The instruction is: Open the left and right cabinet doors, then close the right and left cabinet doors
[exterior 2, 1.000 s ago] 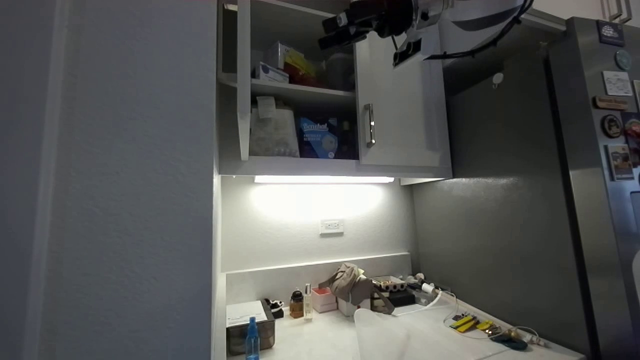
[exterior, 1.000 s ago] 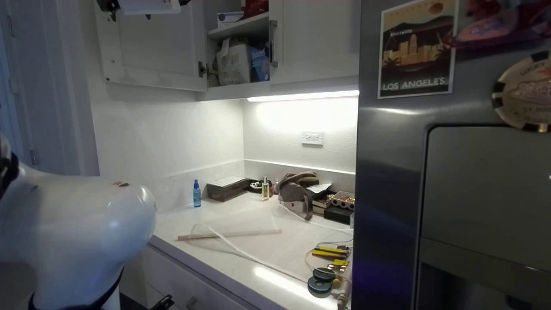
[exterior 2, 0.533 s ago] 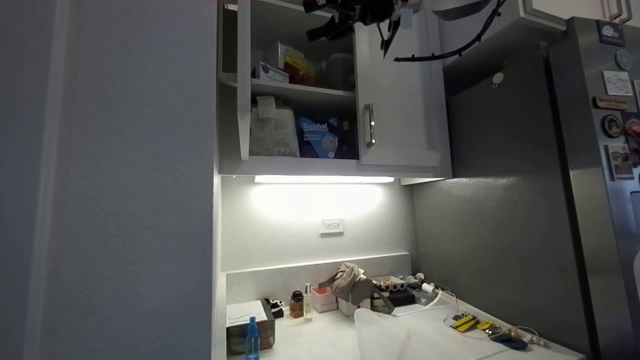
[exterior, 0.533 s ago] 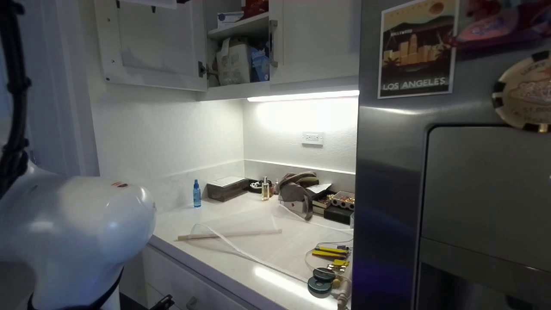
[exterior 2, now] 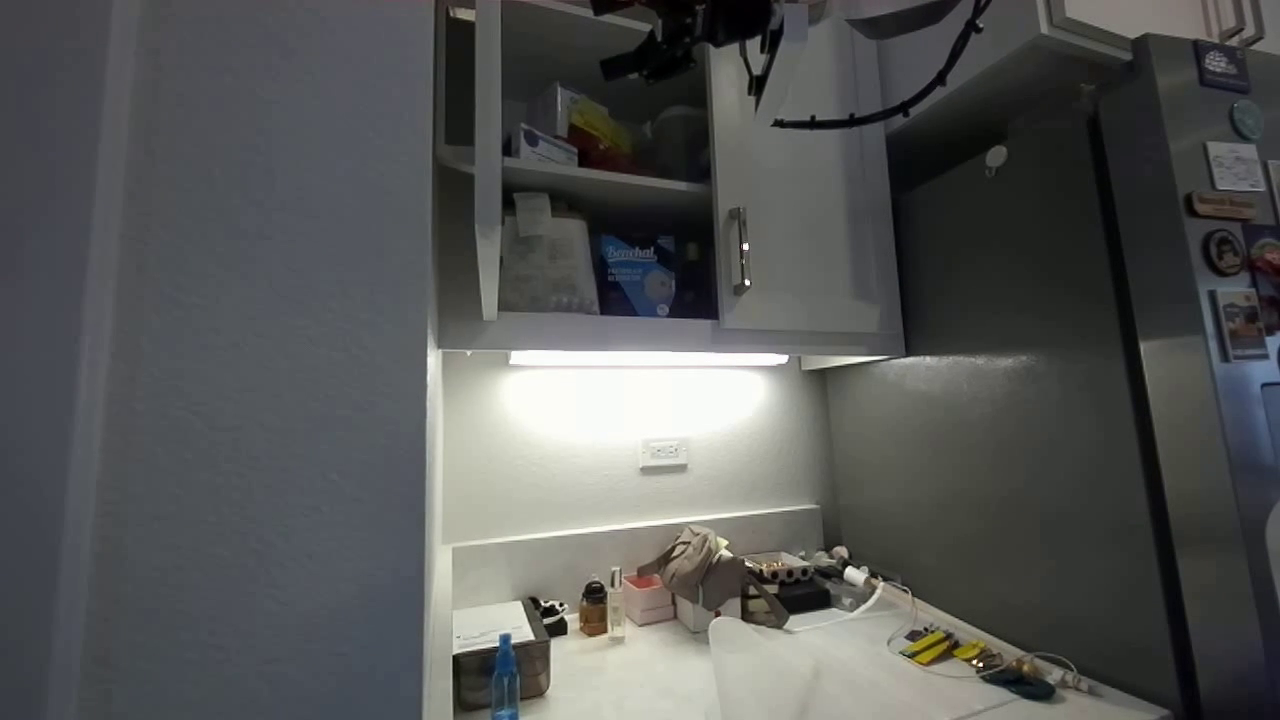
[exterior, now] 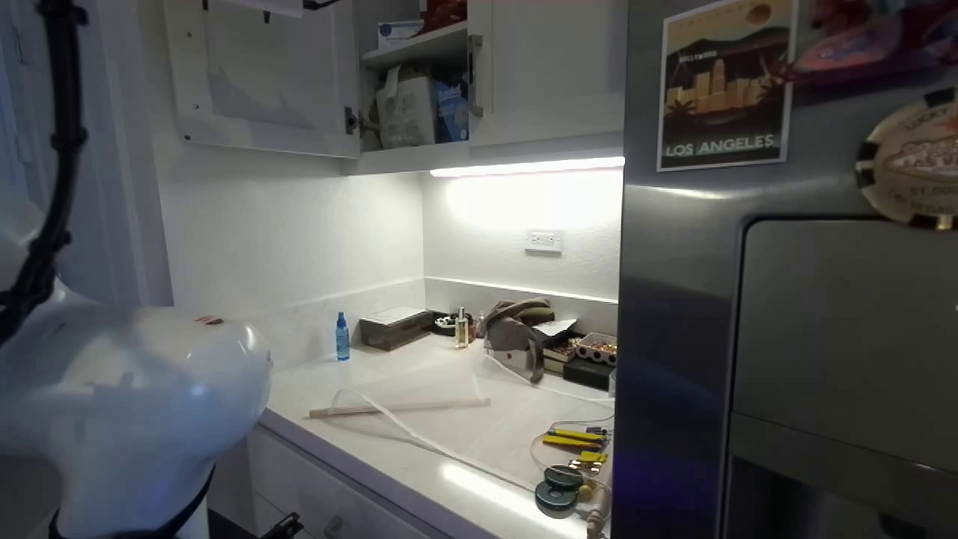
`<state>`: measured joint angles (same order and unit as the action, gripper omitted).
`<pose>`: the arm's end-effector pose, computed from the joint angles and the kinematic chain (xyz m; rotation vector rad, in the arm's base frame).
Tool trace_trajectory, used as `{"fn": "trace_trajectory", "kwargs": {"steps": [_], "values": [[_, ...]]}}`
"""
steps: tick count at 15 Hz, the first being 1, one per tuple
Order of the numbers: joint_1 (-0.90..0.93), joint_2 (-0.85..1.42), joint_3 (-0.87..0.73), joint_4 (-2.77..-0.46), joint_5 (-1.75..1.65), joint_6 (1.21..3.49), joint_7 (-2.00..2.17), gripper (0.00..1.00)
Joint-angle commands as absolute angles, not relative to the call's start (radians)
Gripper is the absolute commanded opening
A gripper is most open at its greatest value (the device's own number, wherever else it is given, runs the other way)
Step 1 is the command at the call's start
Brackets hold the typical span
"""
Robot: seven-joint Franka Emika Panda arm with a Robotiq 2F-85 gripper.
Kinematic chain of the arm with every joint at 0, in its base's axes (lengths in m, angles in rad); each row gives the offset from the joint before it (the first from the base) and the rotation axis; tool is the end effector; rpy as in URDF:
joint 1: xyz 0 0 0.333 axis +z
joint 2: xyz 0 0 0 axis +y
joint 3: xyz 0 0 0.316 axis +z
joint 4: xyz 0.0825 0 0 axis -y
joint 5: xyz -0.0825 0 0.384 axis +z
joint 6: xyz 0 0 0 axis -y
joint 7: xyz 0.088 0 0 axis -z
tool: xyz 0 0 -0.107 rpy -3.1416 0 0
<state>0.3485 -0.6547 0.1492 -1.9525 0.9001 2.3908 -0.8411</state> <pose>0.2956 0.2088 0.8443 -1.8288 -1.0746 -1.4248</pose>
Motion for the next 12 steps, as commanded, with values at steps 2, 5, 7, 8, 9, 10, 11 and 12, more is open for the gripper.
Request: {"fn": "trace_trajectory", "kwargs": {"steps": [2, 5, 7, 8, 9, 10, 11, 12], "values": [[0.368, -0.657, 0.142, -1.965, 0.901, 2.409, -0.832, 1.0], [0.361, -0.637, 0.179, -1.928, 0.869, 2.412, -0.821, 1.0], [0.359, -0.622, 0.22, -1.897, 0.824, 2.414, -0.805, 1.0], [0.355, -0.614, 0.24, -1.881, 0.794, 2.416, -0.789, 1.0], [0.349, -0.605, 0.264, -1.863, 0.757, 2.42, -0.762, 1.0], [0.351, -0.594, 0.282, -1.847, 0.722, 2.426, -0.735, 1.0], [0.352, -0.583, 0.298, -1.827, 0.679, 2.425, -0.694, 1.0], [0.347, -0.574, 0.314, -1.811, 0.628, 2.426, -0.65, 1.0]]}}
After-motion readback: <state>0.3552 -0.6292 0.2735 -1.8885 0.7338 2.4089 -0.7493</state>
